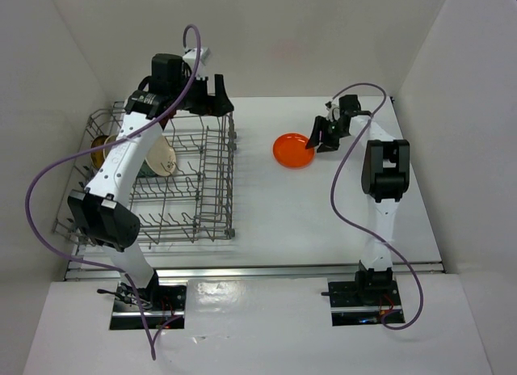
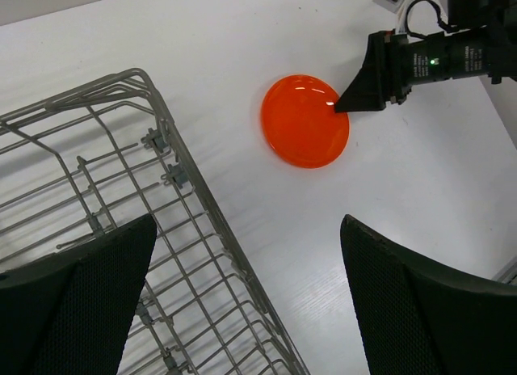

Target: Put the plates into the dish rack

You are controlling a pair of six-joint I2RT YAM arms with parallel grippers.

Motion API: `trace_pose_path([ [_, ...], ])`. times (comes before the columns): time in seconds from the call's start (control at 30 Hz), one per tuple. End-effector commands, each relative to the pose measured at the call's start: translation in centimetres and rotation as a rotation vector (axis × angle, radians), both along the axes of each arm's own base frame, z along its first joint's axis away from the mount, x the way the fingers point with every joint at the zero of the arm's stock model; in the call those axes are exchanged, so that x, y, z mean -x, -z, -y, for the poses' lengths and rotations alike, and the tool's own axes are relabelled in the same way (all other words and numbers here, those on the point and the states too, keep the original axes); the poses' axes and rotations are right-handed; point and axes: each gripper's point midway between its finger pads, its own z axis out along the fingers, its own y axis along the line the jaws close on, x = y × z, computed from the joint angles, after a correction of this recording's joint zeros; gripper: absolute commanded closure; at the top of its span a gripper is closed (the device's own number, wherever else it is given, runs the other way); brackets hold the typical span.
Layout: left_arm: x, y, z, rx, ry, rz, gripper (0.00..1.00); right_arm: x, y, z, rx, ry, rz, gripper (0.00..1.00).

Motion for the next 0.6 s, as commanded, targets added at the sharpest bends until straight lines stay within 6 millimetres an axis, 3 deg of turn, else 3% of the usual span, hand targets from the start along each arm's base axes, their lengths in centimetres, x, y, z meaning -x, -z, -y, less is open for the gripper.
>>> trace_pose_path([
  [0.0, -0.5, -1.8, 1.1, 0.051, 0.031, 0.049, 0.0, -0.5, 1.2, -0.7, -0.022, -0.031, 0.022, 0.4],
  [0.17, -0.3, -2.0, 2.0, 0.091, 0.071, 0.041, 0.0, -0.1, 3.0, -1.0, -0.047, -0.036, -0.012, 0.5],
  [0.27, -0.6, -1.7, 2.2, 0.104, 0.074, 0.033, 0.0, 0.0, 4.8, -1.3, -0.065, -0.025, -0.049, 0.7],
  [0.3, -0.6, -1.7, 2.2, 0.104, 0.074, 0.032, 0.0, 0.1, 5.3, -1.3, -0.065, -0.025, -0.06, 0.89],
  [0.33, -0.6, -1.7, 2.2, 0.104, 0.074, 0.032, 0.0, 0.0, 5.3, -1.3, -0.07, -0.015, -0.071, 0.99],
  [0.4, -0.8, -2.3, 2.5, 0.112, 0.084, 0.049, 0.0, -0.3, 5.7, -0.8, -0.036, 0.003, -0.081, 1.0],
  [0.43, -0.6, -2.3, 2.7, 0.125, 0.096, 0.041, 0.0, -0.5, 5.1, -0.5, -0.019, 0.013, -0.065, 1.0],
  [0.53, -1.0, -2.7, 3.9, 0.175, 0.134, 0.011, 0.0, -3.1, 0.0, 0.4, -0.009, 0.031, 0.061, 1.0],
  [0.57, -1.2, -2.6, 4.9, 0.211, 0.187, -0.01, 0.0, -4.4, -3.9, 0.3, -0.04, 0.019, 0.138, 1.0],
])
